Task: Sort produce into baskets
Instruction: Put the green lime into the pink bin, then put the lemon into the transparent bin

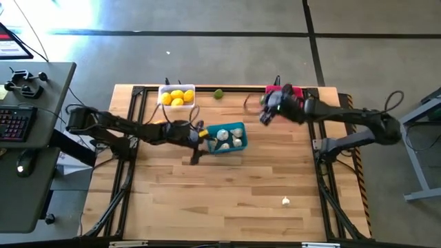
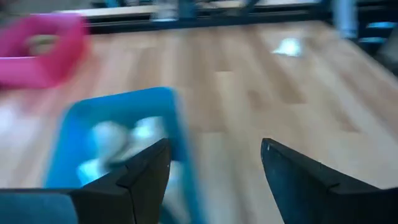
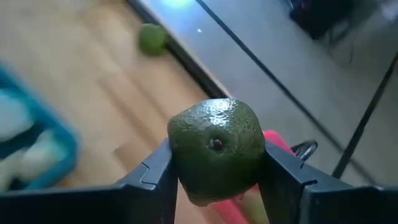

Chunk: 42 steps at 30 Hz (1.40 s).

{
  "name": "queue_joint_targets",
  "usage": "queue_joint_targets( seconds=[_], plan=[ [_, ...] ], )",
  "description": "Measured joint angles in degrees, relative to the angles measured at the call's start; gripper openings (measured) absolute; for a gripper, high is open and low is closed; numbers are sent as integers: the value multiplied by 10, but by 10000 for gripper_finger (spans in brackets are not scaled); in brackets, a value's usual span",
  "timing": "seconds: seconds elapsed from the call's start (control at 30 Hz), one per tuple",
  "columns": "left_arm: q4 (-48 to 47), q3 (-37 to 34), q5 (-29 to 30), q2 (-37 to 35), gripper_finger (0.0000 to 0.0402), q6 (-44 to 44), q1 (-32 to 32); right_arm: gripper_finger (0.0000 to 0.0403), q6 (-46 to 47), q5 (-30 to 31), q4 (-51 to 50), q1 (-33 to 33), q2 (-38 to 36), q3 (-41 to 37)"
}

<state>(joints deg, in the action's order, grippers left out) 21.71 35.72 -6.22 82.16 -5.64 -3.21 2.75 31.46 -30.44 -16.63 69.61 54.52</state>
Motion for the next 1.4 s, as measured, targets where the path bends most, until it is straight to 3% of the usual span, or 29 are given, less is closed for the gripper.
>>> queue_joint_targets(
  seconds=[0.13,0.27,0.53,0.93,1.17,1.4],
  plan=[
    [7,-39,12,-42,208,-1,-52,154,-2,-93,41,-128,0,-33],
    [-4,-85,12,-76,178,14,-97,154,-9,-125,78,-226,2,-49],
    [-104,-96,25,-128,127,35,-136,154,-27,-224,170,-356,53,-100],
    [-255,-95,46,-173,66,50,-175,162,-7,-218,212,-396,151,-113],
    [-373,-68,102,-173,53,53,-180,251,1,-174,203,-395,155,-112],
    [-561,5,189,-172,101,55,-161,309,-24,-184,174,-380,106,-100]
  ],
)
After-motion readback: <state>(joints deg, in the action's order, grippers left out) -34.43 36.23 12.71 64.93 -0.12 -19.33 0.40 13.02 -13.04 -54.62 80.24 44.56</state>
